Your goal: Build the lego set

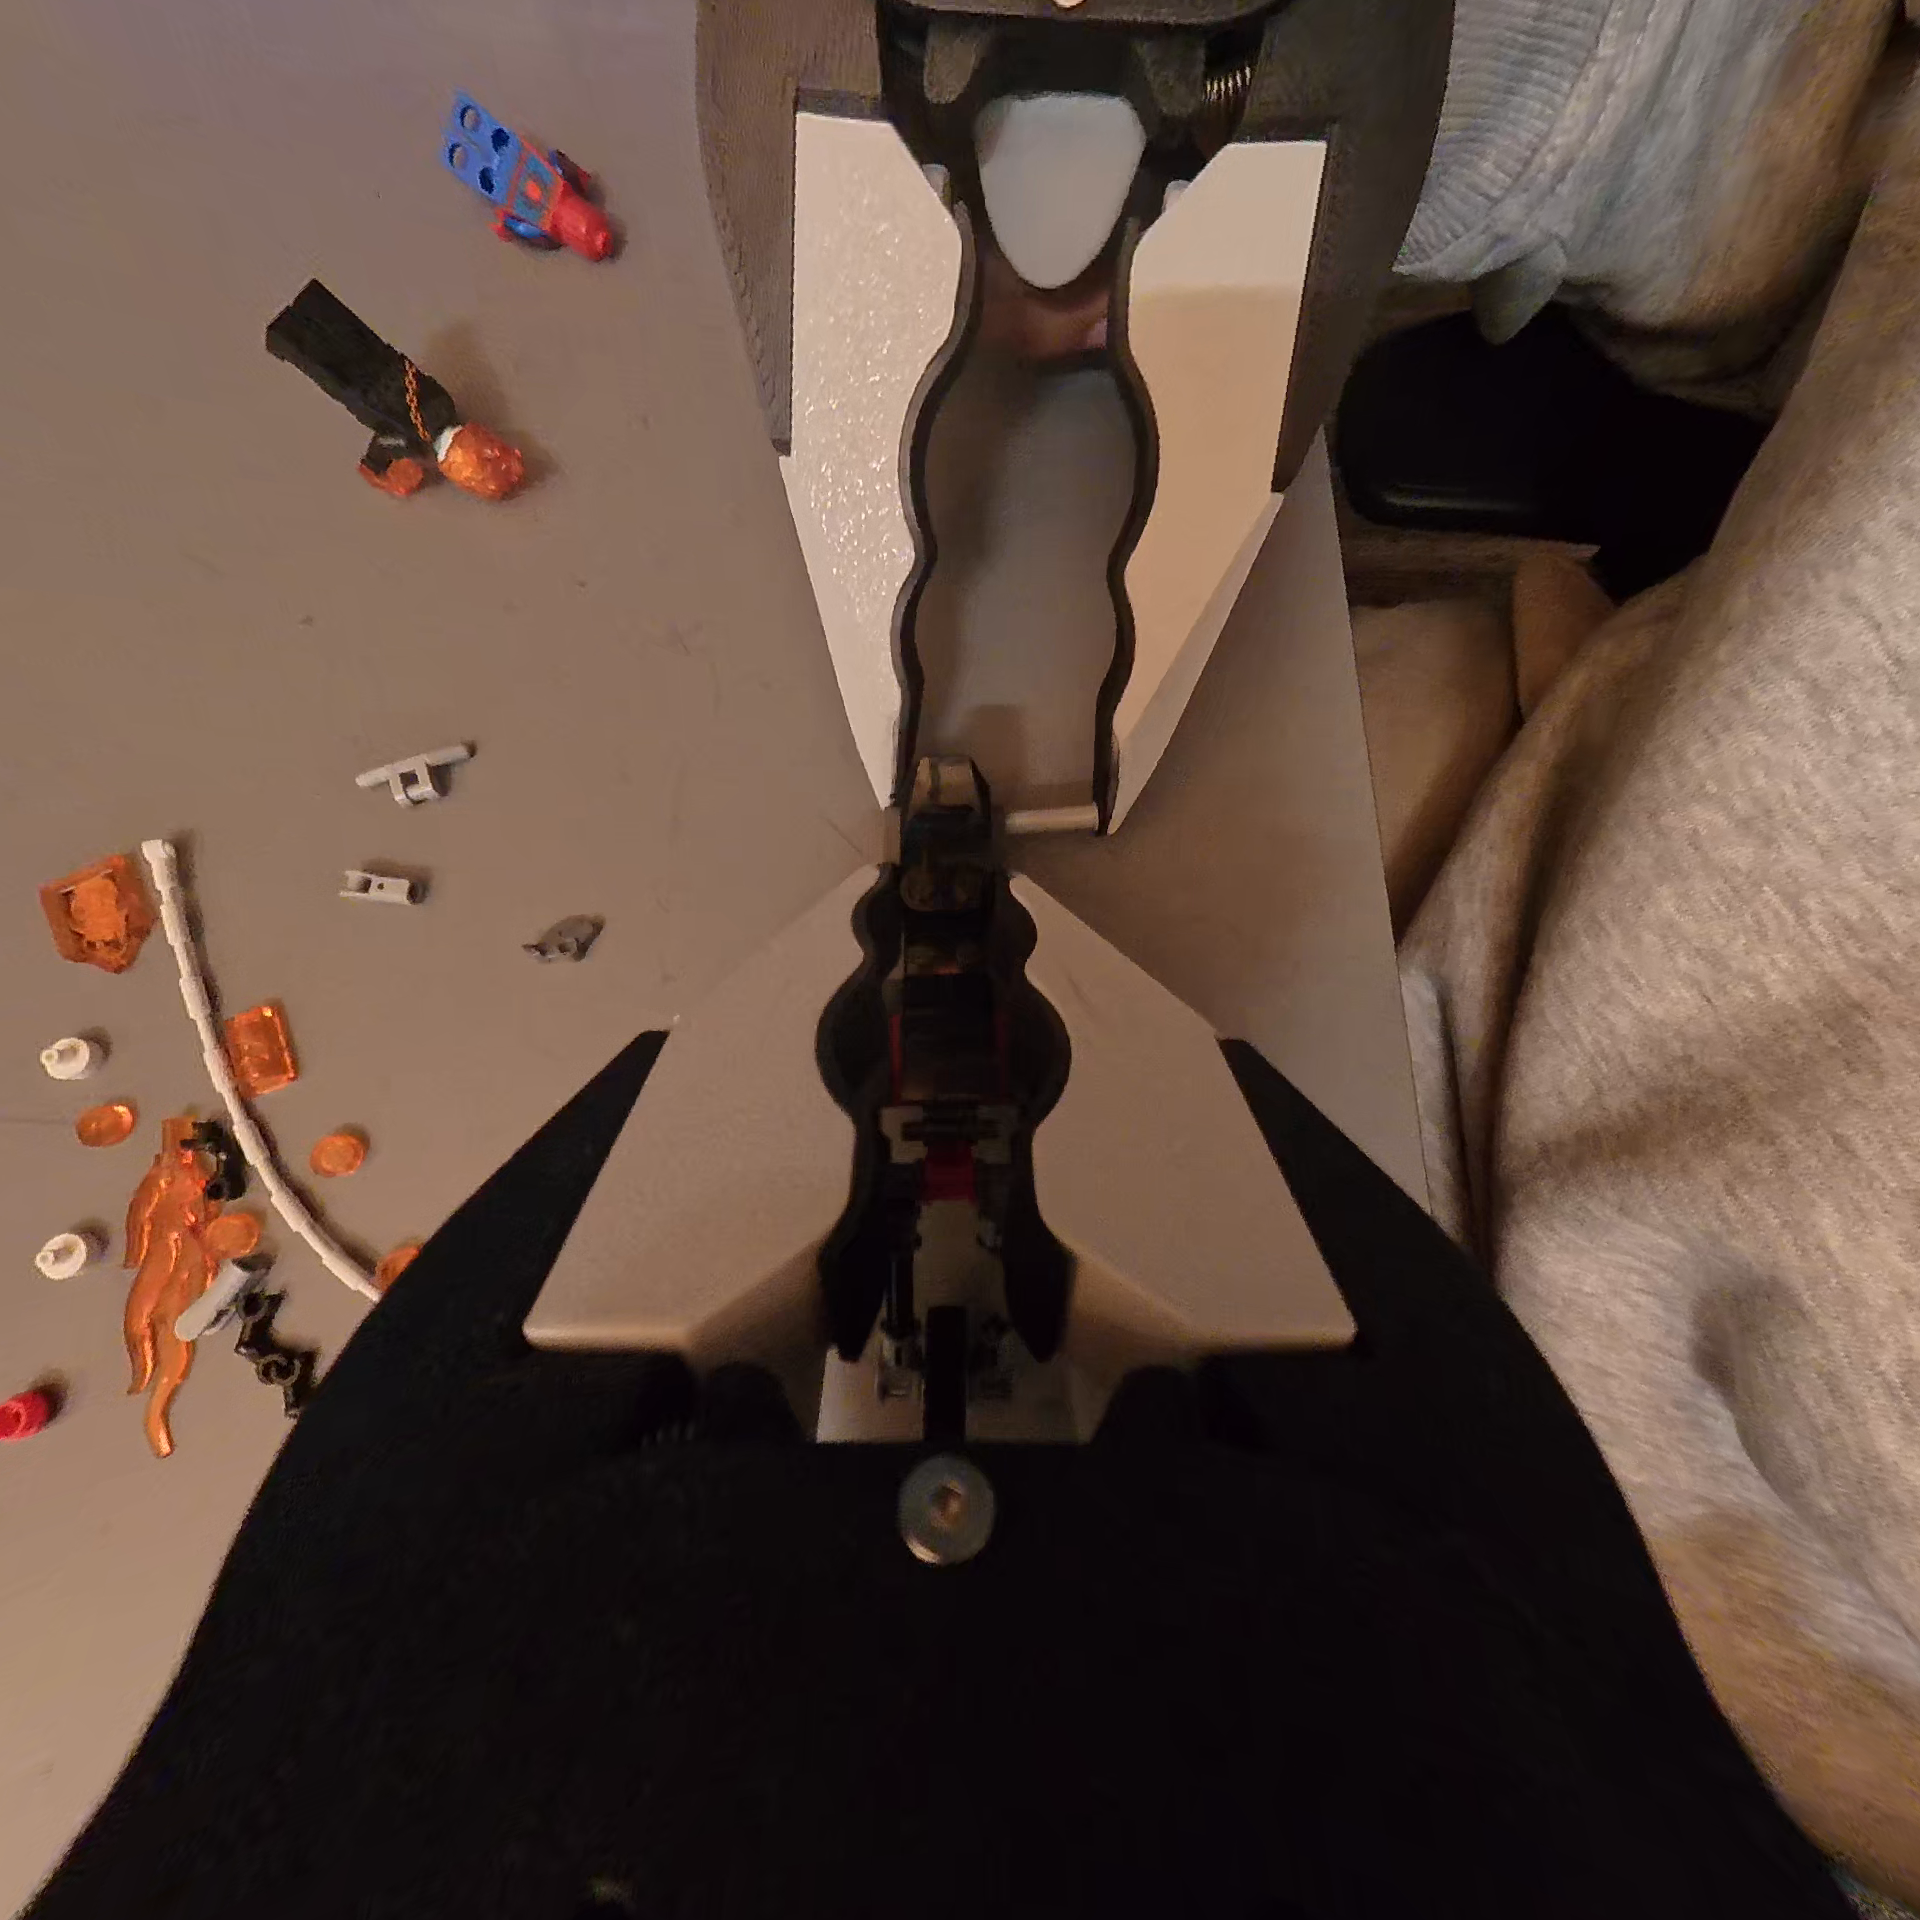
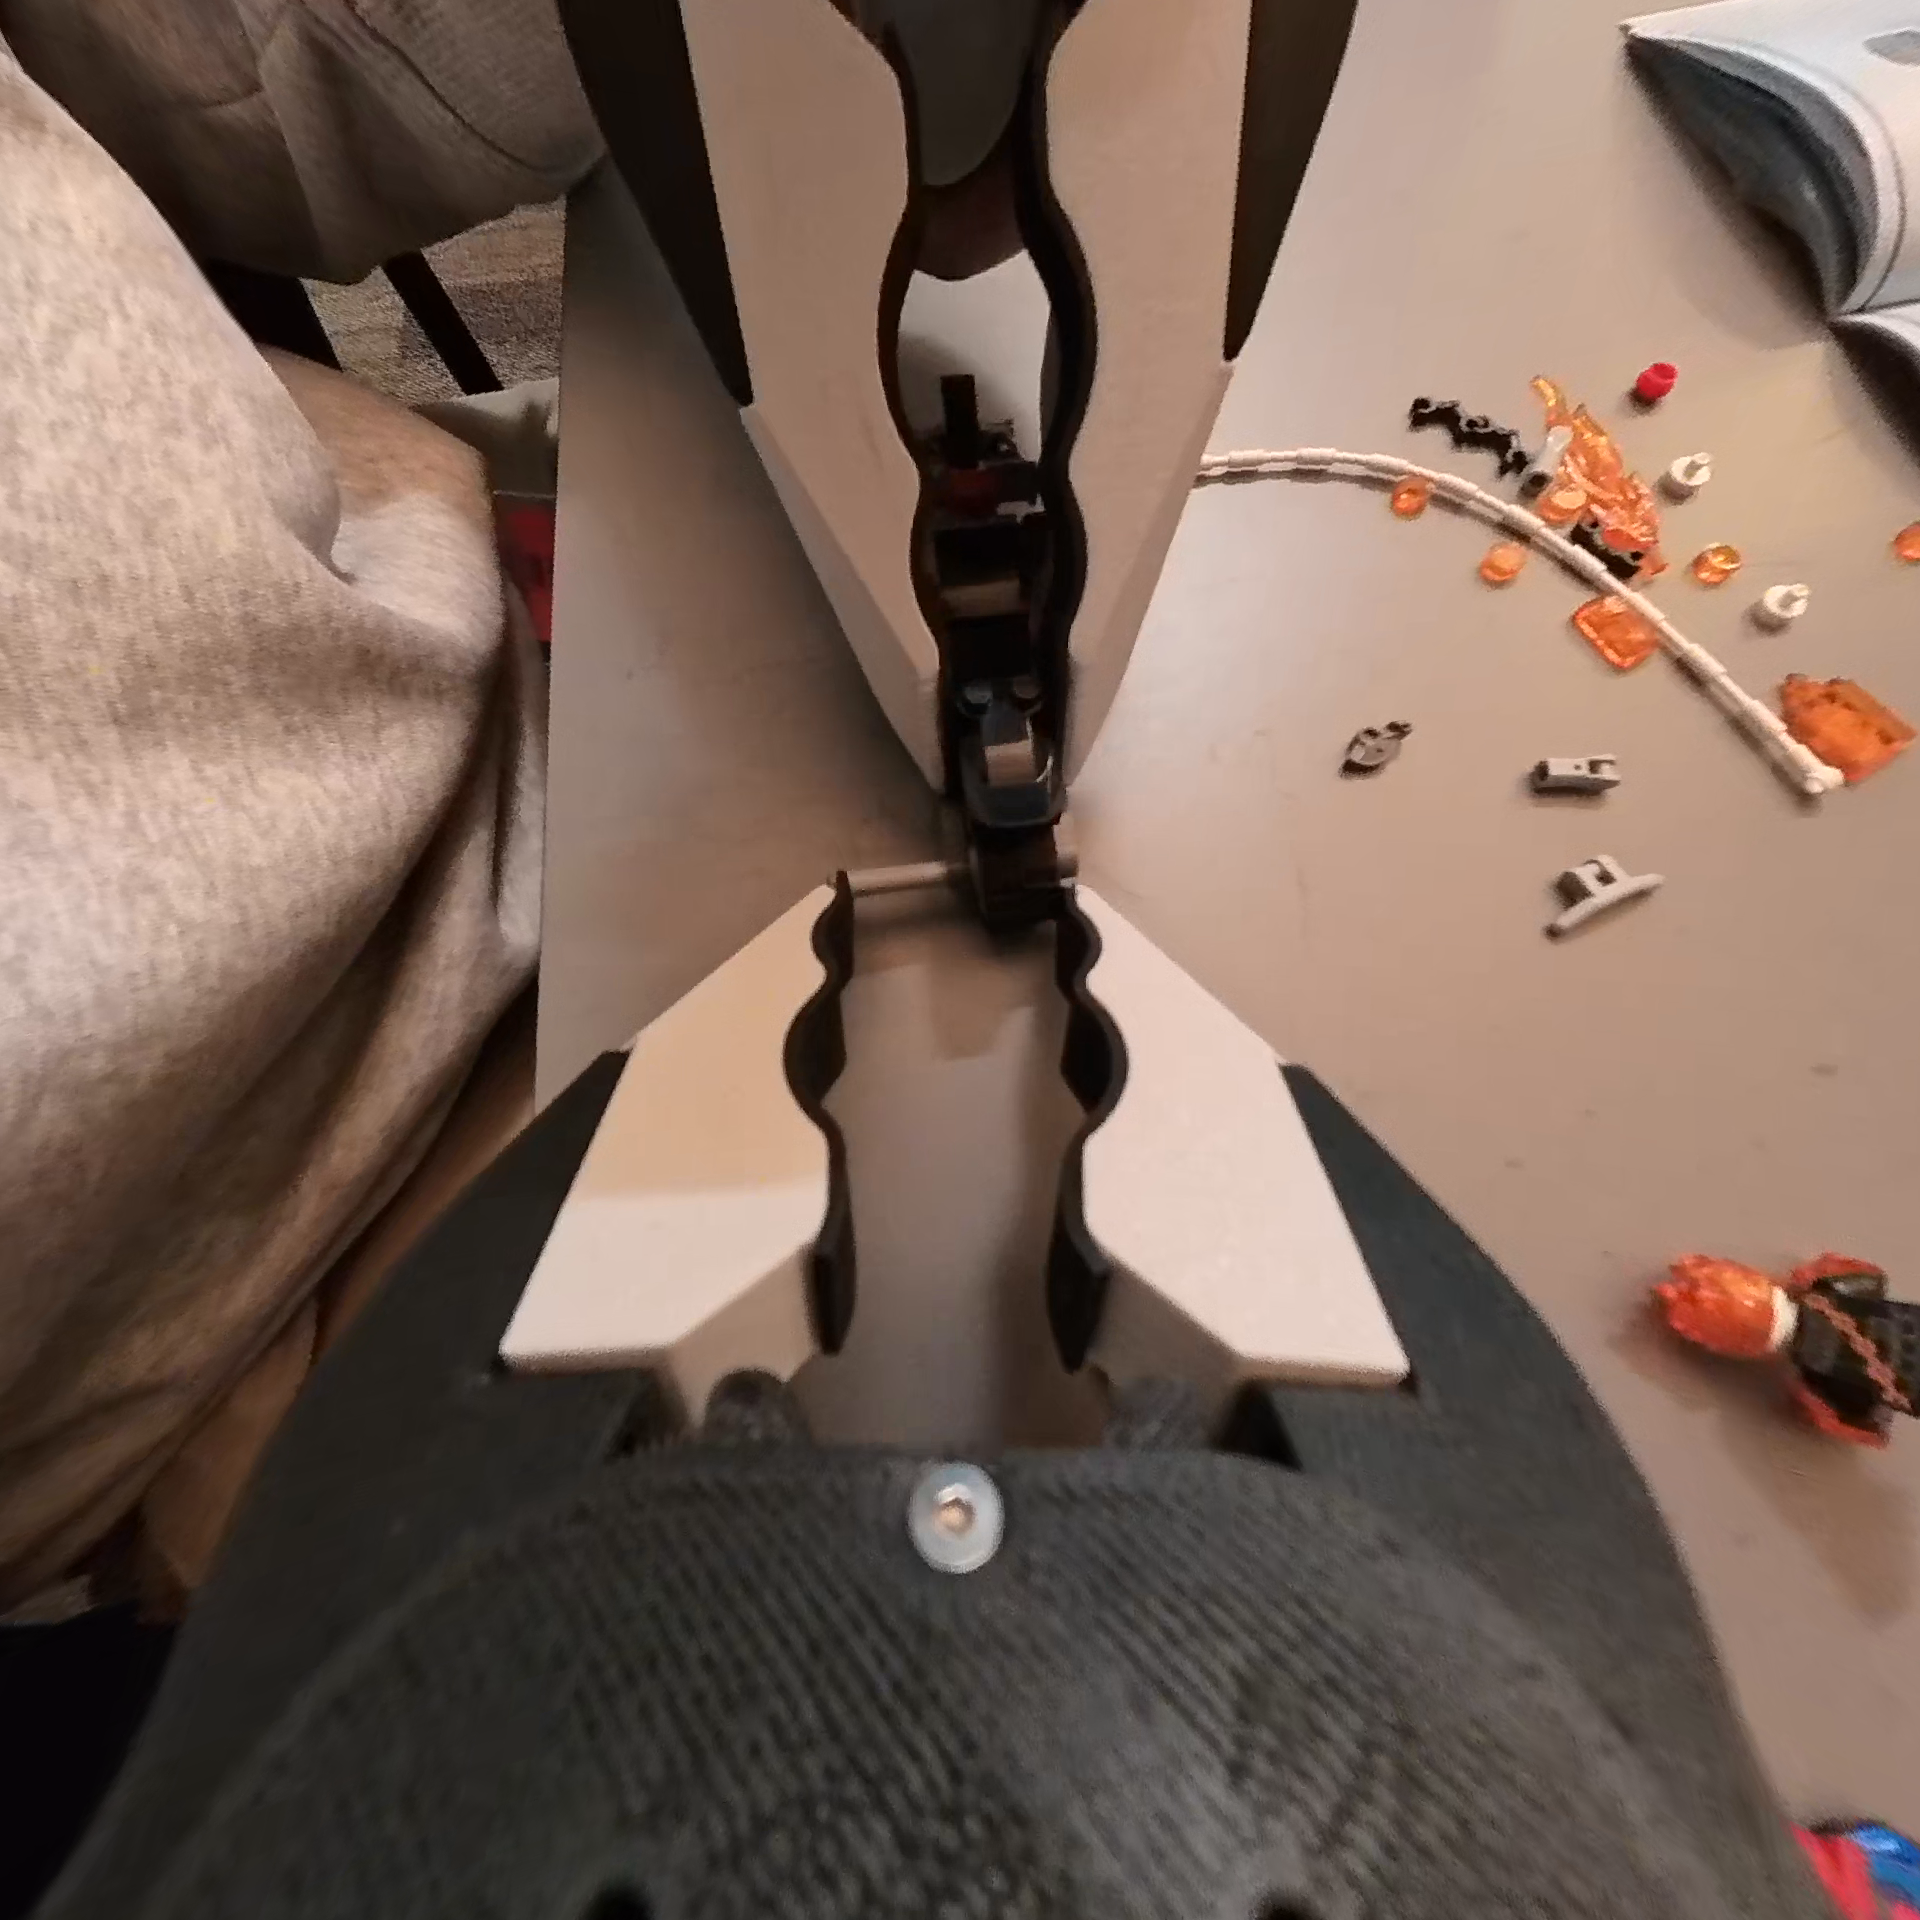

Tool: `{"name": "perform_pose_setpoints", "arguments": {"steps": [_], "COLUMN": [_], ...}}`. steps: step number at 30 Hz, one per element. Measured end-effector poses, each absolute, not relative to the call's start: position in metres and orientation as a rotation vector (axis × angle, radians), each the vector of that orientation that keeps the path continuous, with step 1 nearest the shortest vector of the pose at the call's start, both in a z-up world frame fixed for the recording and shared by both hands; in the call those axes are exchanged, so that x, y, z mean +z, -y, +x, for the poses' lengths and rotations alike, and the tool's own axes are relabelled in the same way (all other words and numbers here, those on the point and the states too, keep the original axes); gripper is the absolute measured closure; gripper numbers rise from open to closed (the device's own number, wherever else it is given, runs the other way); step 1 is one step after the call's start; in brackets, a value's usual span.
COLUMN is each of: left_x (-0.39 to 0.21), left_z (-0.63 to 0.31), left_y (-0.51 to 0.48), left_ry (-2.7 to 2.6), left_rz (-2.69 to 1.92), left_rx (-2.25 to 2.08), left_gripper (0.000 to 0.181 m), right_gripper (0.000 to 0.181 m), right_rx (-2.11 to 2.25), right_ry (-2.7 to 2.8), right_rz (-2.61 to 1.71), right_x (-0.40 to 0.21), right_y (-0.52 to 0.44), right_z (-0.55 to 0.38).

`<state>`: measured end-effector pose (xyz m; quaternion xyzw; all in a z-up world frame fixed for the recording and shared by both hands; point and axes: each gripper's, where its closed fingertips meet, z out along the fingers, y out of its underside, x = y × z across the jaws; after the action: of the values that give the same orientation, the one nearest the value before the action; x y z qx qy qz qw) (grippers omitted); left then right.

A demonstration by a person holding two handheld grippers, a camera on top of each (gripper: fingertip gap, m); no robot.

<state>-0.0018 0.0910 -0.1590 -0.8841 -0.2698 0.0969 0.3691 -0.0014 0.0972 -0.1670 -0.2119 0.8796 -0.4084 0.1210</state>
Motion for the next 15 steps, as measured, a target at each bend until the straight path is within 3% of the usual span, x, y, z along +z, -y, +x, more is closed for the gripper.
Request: {"name": "perform_pose_setpoints", "arguments": {"steps": [15], "left_x": [-0.1593], "left_z": [0.0012], "left_y": [-0.0859], "left_ry": [0.722], "left_rz": [-2.258], "left_rx": [0.230], "left_gripper": [0.165], "right_gripper": [0.144], "right_rx": [-1.239], "right_ry": [-2.598], "right_rz": [-0.624], "right_x": [-0.1657], "right_y": [-0.0931], "right_z": [0.0004]}}
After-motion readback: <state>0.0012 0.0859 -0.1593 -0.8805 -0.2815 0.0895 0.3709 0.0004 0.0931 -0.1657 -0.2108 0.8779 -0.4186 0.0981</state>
